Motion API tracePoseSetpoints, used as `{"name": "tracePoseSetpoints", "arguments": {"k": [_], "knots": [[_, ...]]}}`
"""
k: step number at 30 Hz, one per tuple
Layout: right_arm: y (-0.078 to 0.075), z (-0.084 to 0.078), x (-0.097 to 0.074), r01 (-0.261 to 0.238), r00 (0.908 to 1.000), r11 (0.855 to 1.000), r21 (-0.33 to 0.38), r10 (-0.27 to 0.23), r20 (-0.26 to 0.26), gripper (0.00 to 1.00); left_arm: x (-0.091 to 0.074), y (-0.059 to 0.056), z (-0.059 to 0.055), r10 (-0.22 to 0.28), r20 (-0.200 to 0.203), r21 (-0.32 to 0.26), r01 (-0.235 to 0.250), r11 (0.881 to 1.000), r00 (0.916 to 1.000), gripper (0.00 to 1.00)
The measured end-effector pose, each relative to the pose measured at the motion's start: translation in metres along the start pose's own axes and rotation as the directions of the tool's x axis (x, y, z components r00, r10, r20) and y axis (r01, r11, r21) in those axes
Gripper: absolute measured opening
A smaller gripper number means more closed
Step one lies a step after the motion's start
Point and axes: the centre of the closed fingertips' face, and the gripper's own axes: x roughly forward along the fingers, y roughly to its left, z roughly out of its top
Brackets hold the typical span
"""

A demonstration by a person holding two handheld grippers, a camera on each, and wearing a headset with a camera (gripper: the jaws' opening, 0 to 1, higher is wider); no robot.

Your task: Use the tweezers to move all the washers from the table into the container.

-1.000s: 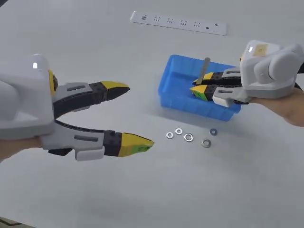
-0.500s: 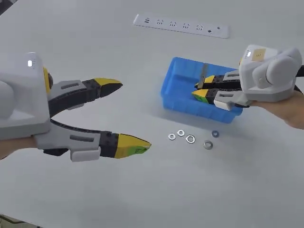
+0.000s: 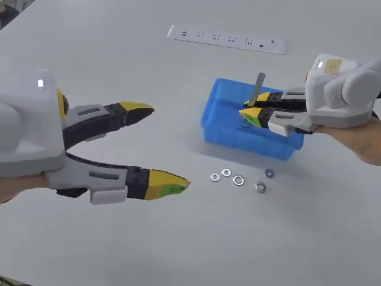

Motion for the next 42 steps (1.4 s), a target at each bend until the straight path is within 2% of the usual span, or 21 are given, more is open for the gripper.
{"name": "tracePoseSetpoints", "arguments": {"k": [9, 12, 14, 15, 19, 23, 26, 27, 29, 30, 31, 32, 33, 34, 36, 39, 42], "knots": [[0.003, -0.004, 0.001, -0.008, 0.9999, 1.0, -0.004, 0.008, -0.011, 0.08, -0.001, 0.003, 0.004, 0.002, 0.005, 0.012, -0.002, 1.0, 1.0, 0.85], [0.006, -0.003, 0.002, -0.016, 0.9998, 1.0, -0.009, 0.015, -0.012, 0.08, -0.001, 0.008, 0.006, 0.013, 0.011, 0.014, -0.013, 1.0, 0.9999, 0.84], [0.008, -0.002, 0.002, -0.021, 0.9997, 1.0, -0.01, 0.021, -0.011, 0.07, 0.002, 0.015, 0.013, 0.026, 0.038, 0.013, -0.026, 1.0, 0.9989, 0.85], [0.009, -0.001, 0.002, -0.025, 0.9996, 1.0, -0.014, 0.025, -0.015, 0.07, 0.005, 0.021, 0.019, 0.036, 0.062, 0.013, -0.037, 0.999, 0.9974, 0.86], [0.013, 0.004, -0.001, -0.043, 0.9989, 0.998, -0.042, 0.042, -0.022, 0.07, 0.025, 0.038, 0.033, 0.033, 0.071, 0.047, -0.036, 0.998, 0.9969, 0.83], [0.013, 0.006, -0.001, -0.045, 0.9988, 0.998, -0.047, 0.045, -0.02, 0.07, 0.051, 0.046, 0.048, 0.007, 0.092, 0.065, -0.013, 0.998, 0.9958, 0.78], [0.012, 0.007, -0.002, -0.043, 0.9989, 0.998, -0.047, 0.042, -0.02, 0.07, 0.073, 0.045, 0.054, -0.031, 0.08, 0.086, 0.024, 0.996, 0.9963, 0.76], [0.012, 0.007, -0.003, -0.042, 0.9989, 0.998, -0.049, 0.041, -0.02, 0.07, 0.075, 0.045, 0.054, -0.038, 0.081, 0.088, 0.031, 0.996, 0.996, 0.74], [0.013, 0.007, -0.004, -0.044, 0.9989, 0.998, -0.05, 0.043, -0.02, 0.07, 0.086, 0.044, 0.056, -0.057, 0.078, 0.091, 0.05, 0.995, 0.9954, 0.69], [0.013, 0.007, -0.005, -0.045, 0.9988, 0.998, -0.051, 0.044, -0.02, 0.07, 0.092, 0.04, 0.056, -0.085, 0.07, 0.097, 0.078, 0.992, 0.9939, 0.65], [0.013, 0.007, -0.006, -0.047, 0.9987, 0.998, -0.053, 0.046, -0.021, 0.07, 0.096, 0.039, 0.055, -0.087, 0.064, 0.106, 0.08, 0.991, 0.9941, 0.6], [0.014, 0.006, -0.007, -0.051, 0.9984, 0.997, -0.057, 0.049, -0.028, 0.07, 0.102, 0.041, 0.054, -0.074, 0.047, 0.175, 0.065, 0.982, 0.9961, 0.58], [0.014, 0.006, -0.007, -0.053, 0.9982, 0.997, -0.061, 0.051, -0.033, 0.07, 0.105, 0.037, 0.053, -0.096, 0.036, 0.16, 0.09, 0.983, 0.9947, 0.57], [0.015, 0.005, -0.008, -0.056, 0.998, 0.996, -0.066, 0.054, -0.034, 0.07, 0.11, 0.032, 0.052, -0.129, 0.026, 0.118, 0.125, 0.985, 0.9913, 0.53], [0.015, 0.006, -0.009, -0.059, 0.9979, 0.996, -0.064, 0.057, -0.032, 0.07, 0.115, 0.029, 0.055, -0.14, 0.038, 0.131, 0.134, 0.982, 0.9895, 0.48], [0.016, 0.006, -0.01, -0.065, 0.9975, 0.996, -0.068, 0.063, -0.033, 0.07, 0.124, 0.023, 0.057, -0.173, 0.033, 0.138, 0.167, 0.976, 0.9843, 0.42], [0.018, 0.004, -0.01, -0.071, 0.9969, 0.995, -0.07, 0.069, -0.039, 0.07, 0.132, 0.023, 0.057, -0.178, 0.028, 0.12, 0.173, 0.978, 0.9837, 0.43]]}}
